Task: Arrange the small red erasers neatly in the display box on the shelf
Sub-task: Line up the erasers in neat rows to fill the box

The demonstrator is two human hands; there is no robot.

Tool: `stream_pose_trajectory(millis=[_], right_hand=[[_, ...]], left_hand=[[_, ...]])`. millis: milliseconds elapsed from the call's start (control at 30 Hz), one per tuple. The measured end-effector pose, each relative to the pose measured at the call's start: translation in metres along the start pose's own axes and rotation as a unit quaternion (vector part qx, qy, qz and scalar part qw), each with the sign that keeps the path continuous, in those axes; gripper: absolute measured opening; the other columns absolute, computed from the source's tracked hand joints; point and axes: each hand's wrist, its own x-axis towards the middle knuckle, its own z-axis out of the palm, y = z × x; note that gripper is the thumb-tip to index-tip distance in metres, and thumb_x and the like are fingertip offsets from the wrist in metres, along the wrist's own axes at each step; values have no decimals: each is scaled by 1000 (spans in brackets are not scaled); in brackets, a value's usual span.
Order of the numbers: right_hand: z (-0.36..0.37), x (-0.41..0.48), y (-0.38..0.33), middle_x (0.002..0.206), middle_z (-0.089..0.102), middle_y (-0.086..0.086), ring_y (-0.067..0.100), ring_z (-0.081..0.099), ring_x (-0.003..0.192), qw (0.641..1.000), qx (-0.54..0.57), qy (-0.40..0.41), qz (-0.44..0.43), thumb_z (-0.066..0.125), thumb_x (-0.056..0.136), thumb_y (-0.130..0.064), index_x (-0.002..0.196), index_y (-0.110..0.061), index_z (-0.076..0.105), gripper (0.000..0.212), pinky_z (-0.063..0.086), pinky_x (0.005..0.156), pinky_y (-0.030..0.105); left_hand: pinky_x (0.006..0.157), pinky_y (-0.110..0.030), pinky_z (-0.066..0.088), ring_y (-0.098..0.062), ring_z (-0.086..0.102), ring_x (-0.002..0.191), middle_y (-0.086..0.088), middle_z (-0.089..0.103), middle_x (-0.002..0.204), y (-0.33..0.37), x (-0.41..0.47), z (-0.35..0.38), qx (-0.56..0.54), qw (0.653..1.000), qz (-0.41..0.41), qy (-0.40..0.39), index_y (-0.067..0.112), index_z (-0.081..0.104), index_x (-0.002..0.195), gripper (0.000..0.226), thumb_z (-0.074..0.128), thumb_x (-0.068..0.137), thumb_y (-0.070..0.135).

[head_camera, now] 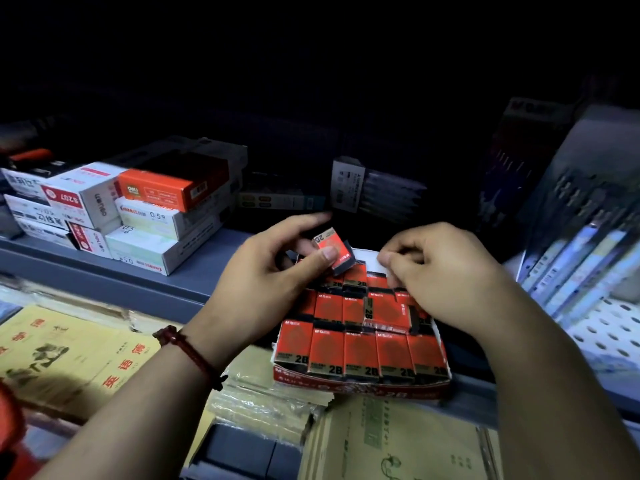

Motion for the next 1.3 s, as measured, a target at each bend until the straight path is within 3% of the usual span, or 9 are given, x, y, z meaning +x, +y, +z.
stream_pose_trajectory(millis=[200,300,433,600,767,967,1100,1167,1300], right_hand=[[-6,-3,3,75,76,-13,19,72,81,995,93,-30,24,61,100,-25,86,-26,75,19,54,68,29],[-3,-3,4,72,74,-12,10,69,70,998,67,-8,16,62,98,-27,82,-29,75,21,57,69,30],[1,-2,-7,76,73,-13,-1,64,67,997,61,36,-12,62,95,-31,82,-32,76,18,52,61,23],[7,-5,-20,73,66,-11,-1,54,53,987,150,-23,-53,74,83,-50,98,-29,73,26,44,54,20],[5,-5,-19,80,77,-7,5,72,77,985,157,-54,-39,74,85,-49,110,-30,64,33,57,80,34],[16,-1,-18,79,78,-4,12,74,76,979,204,-10,12,82,81,-42,102,-26,66,31,61,81,45],[13,1,-13,78,76,5,17,70,67,972,232,37,25,83,81,-41,97,-17,71,31,57,68,41],[6,1,-8,74,74,13,31,71,67,965,246,79,32,81,84,-35,89,-12,73,25,57,67,48],[-9,5,5,69,75,5,32,73,74,969,195,142,47,71,91,-19,82,-19,72,9,60,74,53]], left_hand=[[67,-32,46,-18,54,68,5,70,82,1,0,0,-28,999,-19,-3,33,71,112,25,76,87,31],[74,-40,47,-24,57,75,0,75,81,3,1,0,-115,992,-47,7,17,67,106,32,80,79,28],[71,-44,45,-27,55,73,-3,74,81,2,1,-2,-110,993,-47,8,15,67,97,42,90,72,39],[64,-42,43,-25,52,66,-9,71,76,6,0,-1,-97,994,-39,19,9,66,97,44,86,69,37],[60,-30,54,-16,61,64,-5,75,80,10,-2,-4,-82,995,-48,-22,8,70,98,34,85,71,24],[56,-17,52,-3,62,60,-10,78,93,11,-2,-7,-73,993,-62,-70,6,69,105,37,86,72,8],[74,-45,62,-30,69,78,-9,77,100,9,-2,-9,-61,994,-68,-65,13,71,107,36,84,76,3],[78,-41,63,-33,74,88,-9,77,100,9,-2,-8,-66,993,-73,-64,15,72,108,32,79,81,-1],[80,-38,64,-31,75,91,-6,78,99,10,-4,-6,-58,994,-75,-57,18,73,109,28,75,87,1]])
